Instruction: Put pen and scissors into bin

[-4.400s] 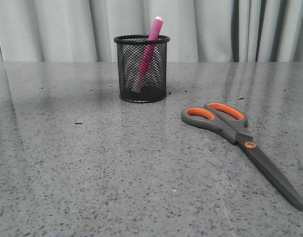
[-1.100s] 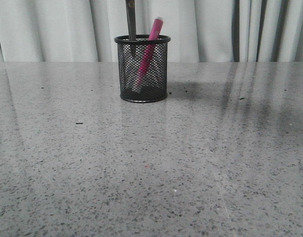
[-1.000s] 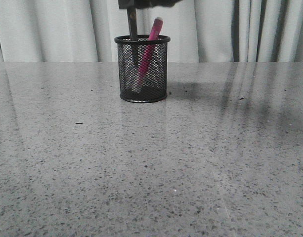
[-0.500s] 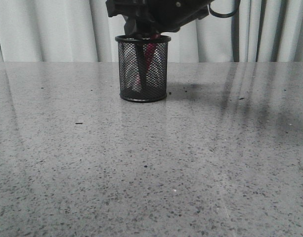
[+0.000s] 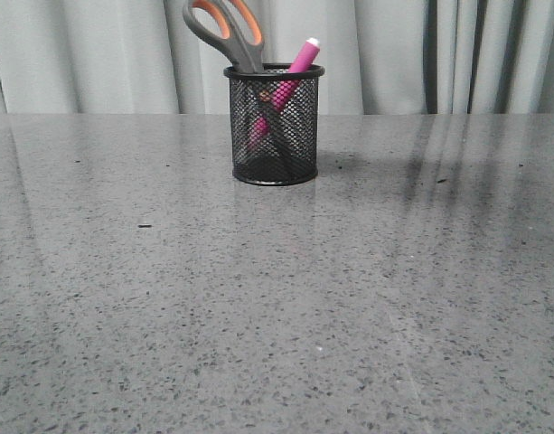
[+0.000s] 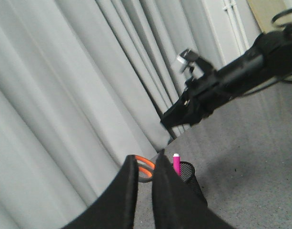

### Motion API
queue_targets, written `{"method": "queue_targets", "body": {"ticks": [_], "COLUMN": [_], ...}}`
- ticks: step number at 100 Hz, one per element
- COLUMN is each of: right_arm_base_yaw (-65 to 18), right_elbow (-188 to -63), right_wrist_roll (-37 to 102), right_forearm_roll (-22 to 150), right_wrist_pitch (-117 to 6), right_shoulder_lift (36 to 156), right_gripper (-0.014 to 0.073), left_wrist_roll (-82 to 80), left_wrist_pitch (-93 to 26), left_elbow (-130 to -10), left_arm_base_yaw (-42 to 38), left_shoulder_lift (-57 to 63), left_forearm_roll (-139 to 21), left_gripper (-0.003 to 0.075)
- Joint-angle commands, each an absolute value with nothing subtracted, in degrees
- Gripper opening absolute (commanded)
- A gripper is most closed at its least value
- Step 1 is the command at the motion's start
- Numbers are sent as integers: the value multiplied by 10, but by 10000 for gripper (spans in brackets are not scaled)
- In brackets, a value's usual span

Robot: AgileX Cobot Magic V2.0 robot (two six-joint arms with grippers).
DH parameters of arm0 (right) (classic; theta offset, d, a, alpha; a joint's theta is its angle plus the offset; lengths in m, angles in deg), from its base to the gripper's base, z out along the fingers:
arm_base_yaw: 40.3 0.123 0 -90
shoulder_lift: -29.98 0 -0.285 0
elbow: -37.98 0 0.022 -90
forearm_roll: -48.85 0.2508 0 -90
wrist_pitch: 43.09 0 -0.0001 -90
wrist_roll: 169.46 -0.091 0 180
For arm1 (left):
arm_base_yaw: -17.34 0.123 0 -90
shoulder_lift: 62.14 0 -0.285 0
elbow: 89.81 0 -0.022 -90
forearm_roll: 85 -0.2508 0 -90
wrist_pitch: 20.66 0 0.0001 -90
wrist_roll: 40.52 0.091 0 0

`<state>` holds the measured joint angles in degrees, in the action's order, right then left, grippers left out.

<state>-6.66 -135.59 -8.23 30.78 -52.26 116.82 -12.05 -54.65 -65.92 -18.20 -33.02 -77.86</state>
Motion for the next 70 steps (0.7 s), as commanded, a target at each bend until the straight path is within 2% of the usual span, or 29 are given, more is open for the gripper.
{"method": "queue_targets", "body": {"ticks": [1, 34, 52, 70], "right_arm_base_yaw": [-46, 4, 4, 4], "right_elbow": [-1343, -1080, -972, -915], "right_wrist_roll": [-80, -80, -80, -80], "right_forearm_roll": [270, 233, 162, 151], "right_wrist_pitch": [-541, -561, -524, -563], "right_shoulder_lift": [1082, 821, 686, 579], "right_gripper": [-64, -65, -65, -65], "left_wrist_roll": [-171, -214, -214, -214], "left_wrist_pitch": [-497, -429, -429, -430], "left_elbow": [-638, -469, -438, -428], "left_arm_base_yaw": [-188, -188, -188, -188], "left_shoulder_lift": [-358, -512, -528, -528], "left_forearm_roll": [-801, -802, -802, -799], "left_gripper": [-20, -20, -20, -20]}}
